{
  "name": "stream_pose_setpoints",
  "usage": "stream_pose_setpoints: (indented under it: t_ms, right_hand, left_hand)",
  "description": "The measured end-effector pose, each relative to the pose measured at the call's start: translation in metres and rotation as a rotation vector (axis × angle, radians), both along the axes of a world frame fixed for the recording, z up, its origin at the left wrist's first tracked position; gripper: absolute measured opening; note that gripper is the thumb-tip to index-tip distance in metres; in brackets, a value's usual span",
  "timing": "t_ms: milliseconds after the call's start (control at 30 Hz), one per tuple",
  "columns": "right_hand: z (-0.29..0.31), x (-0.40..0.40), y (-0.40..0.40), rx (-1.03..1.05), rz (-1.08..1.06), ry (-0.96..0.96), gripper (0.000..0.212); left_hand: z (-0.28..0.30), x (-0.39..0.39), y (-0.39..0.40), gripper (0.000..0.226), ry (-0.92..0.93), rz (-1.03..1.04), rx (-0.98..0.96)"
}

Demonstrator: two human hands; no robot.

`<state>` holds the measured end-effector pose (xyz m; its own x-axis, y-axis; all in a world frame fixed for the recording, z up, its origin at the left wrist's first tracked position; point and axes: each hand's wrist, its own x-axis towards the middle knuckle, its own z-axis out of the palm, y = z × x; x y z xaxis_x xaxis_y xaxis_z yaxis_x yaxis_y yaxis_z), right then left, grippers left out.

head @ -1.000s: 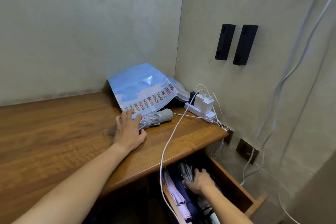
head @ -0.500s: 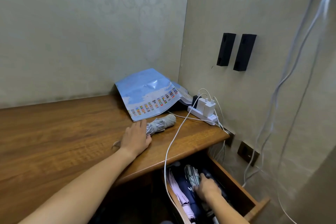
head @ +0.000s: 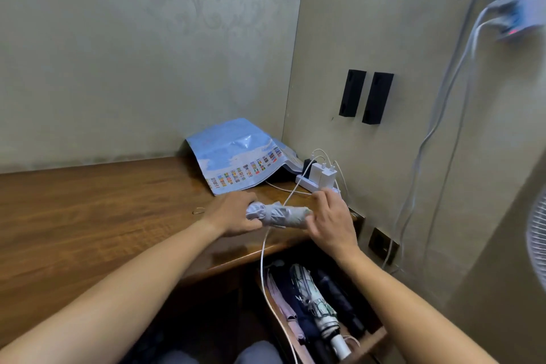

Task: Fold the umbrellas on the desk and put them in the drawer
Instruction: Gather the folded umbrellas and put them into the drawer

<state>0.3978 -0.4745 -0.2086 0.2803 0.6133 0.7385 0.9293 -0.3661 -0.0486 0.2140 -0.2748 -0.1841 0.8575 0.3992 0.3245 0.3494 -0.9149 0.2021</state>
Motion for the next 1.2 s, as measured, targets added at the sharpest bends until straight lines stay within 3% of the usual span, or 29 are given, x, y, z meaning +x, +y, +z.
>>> stream_pose_setpoints:
  t_ms: [67, 133, 200, 267, 367, 500, 567, 667, 733, 833, 933, 1067, 1100, 1167, 1200]
  right_hand:
    - [0.014, -0.012, 0.002, -0.148, 0.155, 0.039, 0.045]
    - [0.022, -0.029, 0.003, -0.46, 0.255, 0.232, 0.054]
    - [0.02, -0.039, 0.002, -0.725, 0.24, 0.459, 0.05]
    - [0.021, -0.044, -0.004, -0.832, 0.178, 0.586, 0.058]
    - [0.02, -0.048, -0.013, -0.884, 0.089, 0.651, 0.064]
    - [0.016, -0.036, -0.032, -1.028, -0.042, 0.815, 0.027]
    - [0.009, -0.024, -0.04, -1.099, -0.13, 0.863, 0.022]
    - [-0.005, -0.009, -0.048, -1.26, -0.284, 0.637, 0.04]
    - [-0.014, -0.007, -0.05, -1.255, -0.348, 0.332, 0.05]
    - [-0.028, -0.012, -0.048, -1.166, -0.275, 0.203, 0.043]
    - [-0.047, -0.015, -0.044, -1.115, -0.172, 0.242, 0.04]
    - [-0.075, -0.012, -0.04, -1.235, -0.153, 0.518, 0.056]
    - [-0.082, -0.011, -0.041, -1.222, -0.177, 0.633, 0.051]
    - [-0.105, -0.002, -0.039, -1.177, -0.204, 0.65, 0.034]
    - [-0.113, -0.002, -0.038, -1.121, -0.218, 0.661, 0.038]
  left_hand:
    - [0.01, 0.0, -0.017, 0.037, 0.072, -0.151, 0.073]
    - [0.013, 0.001, -0.032, 0.034, 0.099, -0.276, 0.089]
    - [0.011, 0.004, -0.039, 0.035, 0.092, -0.37, 0.099]
    - [0.009, 0.004, -0.043, 0.037, 0.119, -0.406, 0.129]
    - [0.008, 0.004, -0.044, 0.049, 0.165, -0.341, 0.145]
    - [0.006, -0.004, -0.036, 0.061, 0.261, -0.193, 0.131]
    - [0.0, -0.009, -0.027, 0.06, 0.317, -0.146, 0.099]
    - [-0.014, -0.015, -0.011, 0.055, 0.308, -0.092, 0.032]
    - [-0.022, -0.016, -0.003, 0.051, 0.272, -0.055, -0.003]
    - [-0.03, -0.014, 0.002, 0.047, 0.216, -0.018, -0.021]
    - [-0.04, -0.008, 0.003, 0.047, 0.213, -0.015, -0.044]
    - [-0.053, 0.004, -0.005, 0.05, 0.23, -0.012, -0.106]
    - [-0.055, 0.007, -0.01, 0.05, 0.244, -0.011, -0.119]
    - [-0.059, 0.014, -0.018, 0.051, 0.271, -0.007, -0.126]
    - [-0.062, 0.017, -0.021, 0.052, 0.281, -0.003, -0.13]
